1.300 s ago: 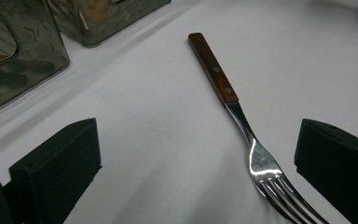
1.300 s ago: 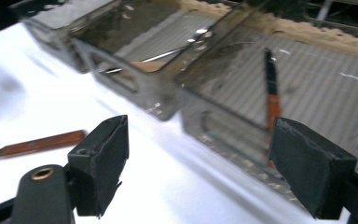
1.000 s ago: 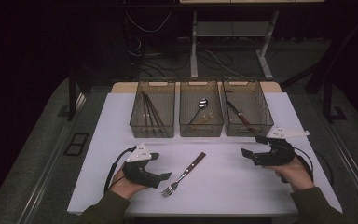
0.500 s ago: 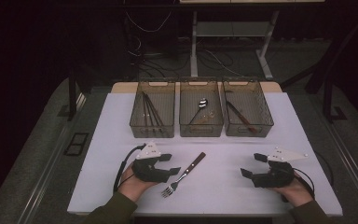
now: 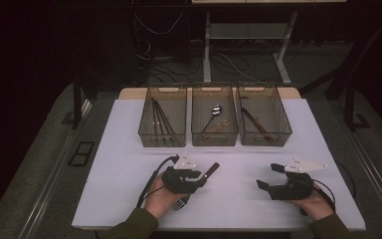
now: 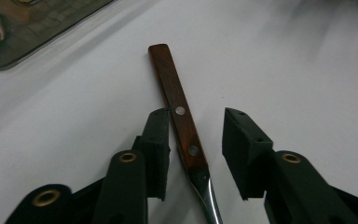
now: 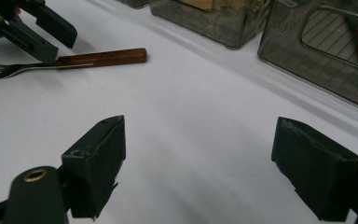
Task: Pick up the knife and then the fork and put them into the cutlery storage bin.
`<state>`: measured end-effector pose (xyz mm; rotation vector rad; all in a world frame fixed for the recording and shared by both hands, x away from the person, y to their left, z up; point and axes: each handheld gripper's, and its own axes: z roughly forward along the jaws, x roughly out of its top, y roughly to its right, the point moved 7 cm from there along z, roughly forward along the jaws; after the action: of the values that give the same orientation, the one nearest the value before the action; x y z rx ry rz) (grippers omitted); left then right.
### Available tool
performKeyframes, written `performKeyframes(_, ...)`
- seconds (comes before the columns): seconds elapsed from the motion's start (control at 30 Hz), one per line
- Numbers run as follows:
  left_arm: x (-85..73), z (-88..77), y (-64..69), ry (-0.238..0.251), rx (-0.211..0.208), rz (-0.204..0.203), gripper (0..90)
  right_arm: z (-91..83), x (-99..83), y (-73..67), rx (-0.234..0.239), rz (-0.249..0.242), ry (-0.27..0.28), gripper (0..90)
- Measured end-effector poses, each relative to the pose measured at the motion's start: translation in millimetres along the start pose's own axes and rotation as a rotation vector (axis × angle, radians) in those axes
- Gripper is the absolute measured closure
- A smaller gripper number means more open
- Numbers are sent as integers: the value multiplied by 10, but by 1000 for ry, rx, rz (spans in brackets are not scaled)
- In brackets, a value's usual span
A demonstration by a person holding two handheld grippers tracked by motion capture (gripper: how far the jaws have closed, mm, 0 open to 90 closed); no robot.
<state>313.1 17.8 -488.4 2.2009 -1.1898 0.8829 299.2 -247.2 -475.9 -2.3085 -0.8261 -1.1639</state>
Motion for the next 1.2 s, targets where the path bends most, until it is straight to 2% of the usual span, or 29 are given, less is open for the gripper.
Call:
performKeyframes(0.07, -10, 33, 16, -18, 2, 7, 653, -5, 5, 11, -5, 2, 5, 177)
performKeyframes(0.2, -53, 64, 15, -61, 36, 24, 663, -12, 9, 16, -4, 2, 6, 177)
performKeyframes(0.33, -61, 72, 22, -59, 61, 30, 691, -8, 12, 13, -3, -2, 8, 177)
performKeyframes(0.4, -66, 71, 24, -69, 71, 52, 699, -9, 13, 11, -1, -3, 9, 177)
performKeyframes(0.7, -64, 64, 0, -80, 45, 39, 754, -14, 12, 16, 1, -5, -1, 177)
performKeyframes(0.87, -49, 68, -5, -92, 23, 76, 759, -4, 5, 4, 14, -3, -10, 177)
performKeyframes(1.07, -34, 69, -19, -115, 13, 44, 768, 2, -3, 13, 11, -3, -15, 177)
performKeyframes(1.13, -25, 69, -22, -131, 8, 52, 768, 4, -8, 13, 11, -1, -20, 177)
performKeyframes(1.17, -19, 69, -39, -133, 7, 69, 769, 5, -9, 12, 11, 0, -21, 177)
performKeyframes(1.2, -19, 69, -37, -133, 8, 65, 769, 5, -9, 11, 11, -1, -22, 177)
